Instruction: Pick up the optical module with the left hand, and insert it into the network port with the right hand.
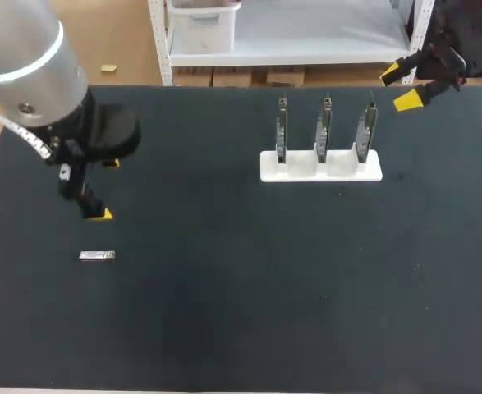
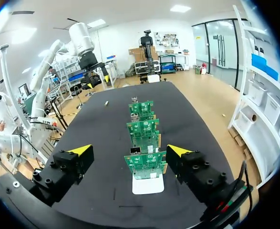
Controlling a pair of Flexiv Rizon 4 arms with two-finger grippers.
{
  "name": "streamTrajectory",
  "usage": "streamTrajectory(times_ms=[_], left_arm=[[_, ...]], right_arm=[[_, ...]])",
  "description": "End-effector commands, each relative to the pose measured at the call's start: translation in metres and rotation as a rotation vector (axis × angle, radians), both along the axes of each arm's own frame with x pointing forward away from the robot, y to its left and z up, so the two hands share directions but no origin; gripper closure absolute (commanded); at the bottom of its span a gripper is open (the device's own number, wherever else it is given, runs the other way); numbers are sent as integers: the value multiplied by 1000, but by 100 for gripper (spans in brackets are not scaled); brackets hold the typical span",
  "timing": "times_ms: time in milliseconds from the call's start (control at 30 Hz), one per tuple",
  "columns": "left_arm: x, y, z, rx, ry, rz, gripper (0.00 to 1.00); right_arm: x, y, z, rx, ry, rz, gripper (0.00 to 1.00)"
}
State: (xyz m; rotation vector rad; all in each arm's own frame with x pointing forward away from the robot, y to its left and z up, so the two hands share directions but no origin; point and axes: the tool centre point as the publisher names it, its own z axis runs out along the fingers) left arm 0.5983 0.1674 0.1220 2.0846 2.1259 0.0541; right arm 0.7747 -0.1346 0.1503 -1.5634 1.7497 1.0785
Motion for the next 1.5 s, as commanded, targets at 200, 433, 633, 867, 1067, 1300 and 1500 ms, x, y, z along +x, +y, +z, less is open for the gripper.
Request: streamTrajectory(times_ms=[200, 433, 633, 867, 1067, 1300, 1500], left_arm=[[-7, 17, -32, -4, 55, 39, 0], [-17, 30, -51, 91, 94, 44, 0], [-25, 38, -70, 129, 123, 40, 0], [-29, 50, -85, 94, 130, 87, 0], [-33, 56, -96, 88, 144, 102, 0], [-33, 56, -105, 83, 169, 99, 0], [-28, 52, -115, 73, 180, 85, 0]], right_arm=[[-1, 0, 0, 1, -2, -1, 0], [-1, 0, 0, 1, -2, -1, 0], [-1, 0, 0, 1, -2, -1, 0], [-1, 0, 0, 1, -2, -1, 0], [-1, 0, 0, 1, -2, -1, 0], [-1, 0, 0, 1, -2, -1, 0], [-1, 0, 0, 1, -2, -1, 0]])
